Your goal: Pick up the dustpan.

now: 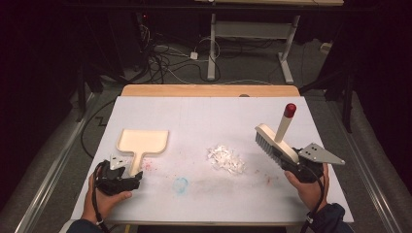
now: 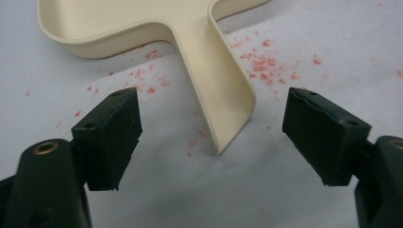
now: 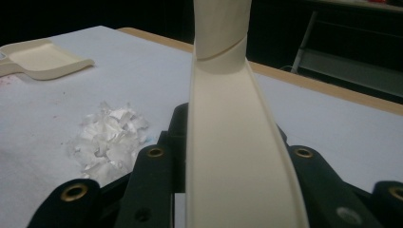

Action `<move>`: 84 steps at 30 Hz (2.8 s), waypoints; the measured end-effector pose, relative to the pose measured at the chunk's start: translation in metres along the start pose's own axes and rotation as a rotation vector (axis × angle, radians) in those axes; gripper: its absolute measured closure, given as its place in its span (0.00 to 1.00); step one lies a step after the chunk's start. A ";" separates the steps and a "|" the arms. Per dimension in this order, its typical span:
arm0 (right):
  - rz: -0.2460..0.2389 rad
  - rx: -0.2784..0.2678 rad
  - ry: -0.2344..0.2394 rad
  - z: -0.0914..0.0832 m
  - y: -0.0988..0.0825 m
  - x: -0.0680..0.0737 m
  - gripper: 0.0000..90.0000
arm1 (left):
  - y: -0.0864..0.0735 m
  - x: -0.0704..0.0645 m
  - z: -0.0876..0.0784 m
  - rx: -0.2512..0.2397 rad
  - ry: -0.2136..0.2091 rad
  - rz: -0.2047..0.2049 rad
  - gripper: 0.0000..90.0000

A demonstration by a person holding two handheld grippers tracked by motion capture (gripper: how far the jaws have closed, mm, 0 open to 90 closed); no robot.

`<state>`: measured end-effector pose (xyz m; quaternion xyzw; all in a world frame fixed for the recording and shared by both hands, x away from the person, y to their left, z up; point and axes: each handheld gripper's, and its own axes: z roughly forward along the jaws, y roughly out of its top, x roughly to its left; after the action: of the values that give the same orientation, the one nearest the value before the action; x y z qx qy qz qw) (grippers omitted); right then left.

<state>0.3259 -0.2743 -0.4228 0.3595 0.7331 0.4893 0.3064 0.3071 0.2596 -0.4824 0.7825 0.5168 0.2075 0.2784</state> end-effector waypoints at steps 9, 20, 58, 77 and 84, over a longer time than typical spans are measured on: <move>0.001 0.006 -0.005 0.002 0.000 -0.002 0.76 | 0.009 0.004 0.017 0.021 -0.039 -0.036 0.24; 0.004 0.019 -0.010 -0.002 -0.004 -0.002 0.75 | 0.025 0.011 0.035 0.001 -0.022 -0.116 0.26; 0.052 0.183 0.090 0.025 -0.019 -0.009 0.75 | 0.041 0.001 0.012 0.037 -0.090 0.100 0.71; 0.052 0.328 0.199 0.053 0.001 -0.022 0.64 | 0.049 -0.047 -0.015 0.117 -0.293 0.421 0.70; 0.035 0.345 0.185 0.058 0.009 -0.018 0.75 | 0.048 -0.050 -0.015 0.117 -0.303 0.429 0.70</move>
<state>0.3845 -0.2584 -0.4313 0.3730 0.8248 0.3925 0.1628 0.3123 0.2018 -0.4415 0.9110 0.3028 0.1121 0.2564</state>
